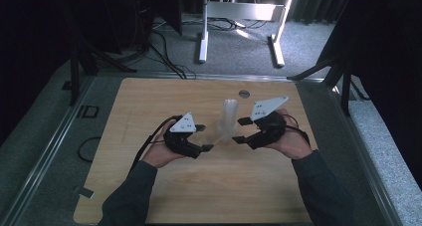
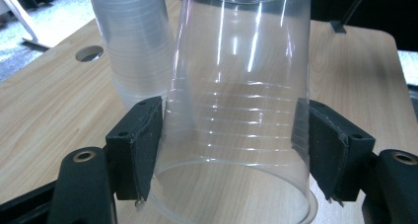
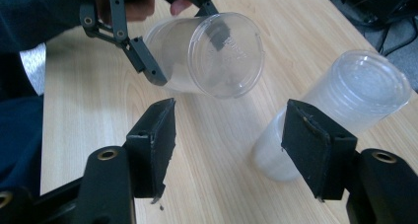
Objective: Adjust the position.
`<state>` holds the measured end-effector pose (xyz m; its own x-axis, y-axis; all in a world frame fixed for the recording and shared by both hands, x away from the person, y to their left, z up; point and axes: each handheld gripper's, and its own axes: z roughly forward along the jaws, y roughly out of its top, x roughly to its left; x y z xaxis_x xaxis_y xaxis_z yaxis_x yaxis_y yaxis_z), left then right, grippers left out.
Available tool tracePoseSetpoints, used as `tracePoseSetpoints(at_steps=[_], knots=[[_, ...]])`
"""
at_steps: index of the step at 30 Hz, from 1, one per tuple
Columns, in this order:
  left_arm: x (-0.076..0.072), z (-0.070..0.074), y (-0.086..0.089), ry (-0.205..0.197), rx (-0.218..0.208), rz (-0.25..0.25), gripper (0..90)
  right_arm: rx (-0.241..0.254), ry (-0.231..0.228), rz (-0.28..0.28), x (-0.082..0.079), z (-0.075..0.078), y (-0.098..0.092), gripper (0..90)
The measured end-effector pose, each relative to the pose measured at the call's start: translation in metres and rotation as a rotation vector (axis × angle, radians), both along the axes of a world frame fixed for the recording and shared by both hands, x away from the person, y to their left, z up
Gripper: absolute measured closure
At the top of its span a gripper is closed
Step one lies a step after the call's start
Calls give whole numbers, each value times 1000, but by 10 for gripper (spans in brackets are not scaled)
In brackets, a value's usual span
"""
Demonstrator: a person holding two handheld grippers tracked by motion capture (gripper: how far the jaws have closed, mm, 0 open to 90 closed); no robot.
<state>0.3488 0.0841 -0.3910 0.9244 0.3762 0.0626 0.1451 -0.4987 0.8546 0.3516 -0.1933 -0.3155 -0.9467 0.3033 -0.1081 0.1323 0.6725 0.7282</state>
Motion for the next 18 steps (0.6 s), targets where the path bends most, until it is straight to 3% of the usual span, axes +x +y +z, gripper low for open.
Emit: tracePoseSetpoints(at_steps=[18], knots=[[-3, -10, -16, -38, 142, -6, 291, -134, 32, 9, 3, -4, 4, 372]])
